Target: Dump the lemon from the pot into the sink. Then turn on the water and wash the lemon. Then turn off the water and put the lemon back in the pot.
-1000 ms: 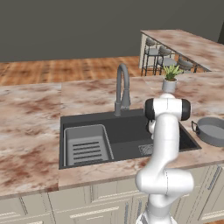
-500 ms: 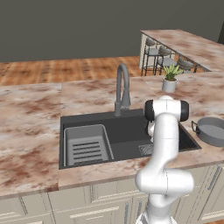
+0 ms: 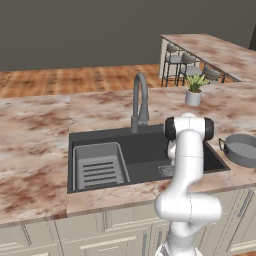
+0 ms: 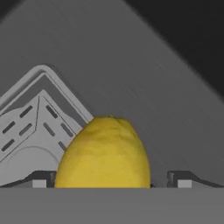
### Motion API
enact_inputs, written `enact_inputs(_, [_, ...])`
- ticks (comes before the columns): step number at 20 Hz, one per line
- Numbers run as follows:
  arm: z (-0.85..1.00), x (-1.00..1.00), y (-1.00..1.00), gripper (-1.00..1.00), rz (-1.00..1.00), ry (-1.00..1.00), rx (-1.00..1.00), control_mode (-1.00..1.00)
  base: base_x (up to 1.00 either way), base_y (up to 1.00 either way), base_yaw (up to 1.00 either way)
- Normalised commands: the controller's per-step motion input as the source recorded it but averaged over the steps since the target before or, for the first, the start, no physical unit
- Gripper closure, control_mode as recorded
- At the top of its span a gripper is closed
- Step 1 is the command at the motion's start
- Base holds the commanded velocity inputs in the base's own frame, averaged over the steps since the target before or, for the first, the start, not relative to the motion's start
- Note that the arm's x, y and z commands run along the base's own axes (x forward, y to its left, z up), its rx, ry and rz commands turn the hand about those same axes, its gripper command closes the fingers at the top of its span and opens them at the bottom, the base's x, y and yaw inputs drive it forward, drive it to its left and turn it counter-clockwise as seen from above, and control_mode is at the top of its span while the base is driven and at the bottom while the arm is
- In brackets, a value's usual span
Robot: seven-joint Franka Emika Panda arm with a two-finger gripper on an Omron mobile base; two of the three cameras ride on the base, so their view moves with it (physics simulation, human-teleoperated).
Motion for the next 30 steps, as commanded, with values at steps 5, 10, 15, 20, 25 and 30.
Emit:
enact_inputs(5, [-0.25, 0.06, 0.0, -1.0, 0.02, 0.0, 0.0, -1.0, 0.0, 0.0, 0.0])
enact_inputs(10, [-0.26, 0.0, -0.14, -1.0, 0.03, 0.0, 0.0, -1.0, 0.0, 0.0, 0.0])
enact_inputs(15, [-0.2, 0.0, -0.21, 1.0, 0.04, 0.0, 0.0, -1.0, 0.0, 0.0, 0.0])
enact_inputs(20, [-0.09, -0.08, -0.18, 1.0, 0.01, -0.03, 0.0, -1.0, 0.0, 0.0, 0.0])
enact_inputs(25, [0.1, -0.23, -0.12, 1.0, 0.0, -0.1, 0.0, -1.0, 0.0, 0.0, 0.0])
enact_inputs(30, [0.46, -0.19, 0.0, 1.0, 0.0, -0.12, 0.0, -1.0, 0.0, 0.0, 0.0])
